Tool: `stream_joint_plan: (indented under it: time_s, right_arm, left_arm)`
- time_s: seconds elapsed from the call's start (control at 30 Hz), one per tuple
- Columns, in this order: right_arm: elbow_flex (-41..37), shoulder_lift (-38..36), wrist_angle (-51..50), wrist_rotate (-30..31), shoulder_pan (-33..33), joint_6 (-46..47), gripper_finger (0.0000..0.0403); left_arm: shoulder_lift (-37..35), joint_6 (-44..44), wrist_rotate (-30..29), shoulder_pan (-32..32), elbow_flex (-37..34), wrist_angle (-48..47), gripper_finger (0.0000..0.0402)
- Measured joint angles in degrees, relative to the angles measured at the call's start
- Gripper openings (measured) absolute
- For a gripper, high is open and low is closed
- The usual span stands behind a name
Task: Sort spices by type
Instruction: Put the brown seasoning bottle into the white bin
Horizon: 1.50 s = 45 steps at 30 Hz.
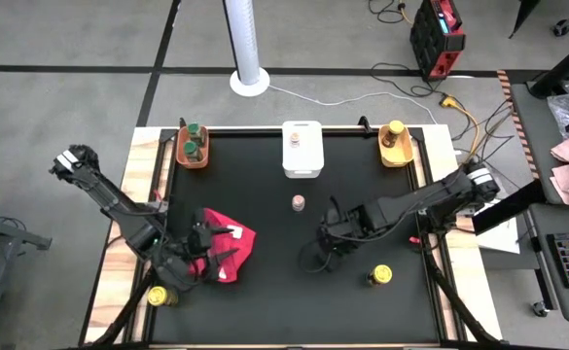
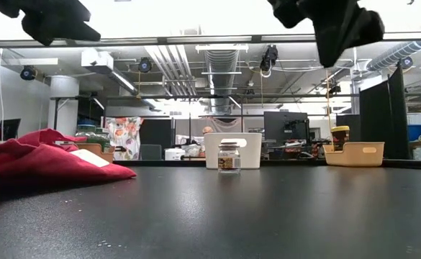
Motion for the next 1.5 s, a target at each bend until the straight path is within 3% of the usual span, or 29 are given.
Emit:
stream_joint_plan:
  time_s: [0.27, 0.8, 0.97, 1.3, 1.5]
  right_arm:
    - [0.2, 0.7, 0.3, 9.0, -3.1, -5.2, 0.0018]
    - [0.6, 11.1, 6.9, 9.4, -15.5, -8.8, 0.0027]
    - [2.8, 13.8, 9.2, 9.1, -18.4, -12.6, 0.0083]
    - [4.8, 16.9, 16.5, 14.0, -20.7, -13.4, 0.0256]
    - [4.7, 19.8, 16.7, 13.9, -21.0, -12.1, 0.0296]
  left_arm:
    - [-1.1, 8.3, -1.1, 0.0, 0.0, 4.4, 0.0238]
    - [-1.3, 16.9, -0.9, 0.0, 0.0, 3.9, 0.0238]
    - [-1.6, 19.8, -0.9, 0.0, 0.0, 3.5, 0.0238]
    - [-2.1, 22.0, -2.7, 0.0, 0.0, 3.3, 0.0238]
    - [-2.1, 21.9, -3.4, 0.1, 0.0, 3.2, 0.0238]
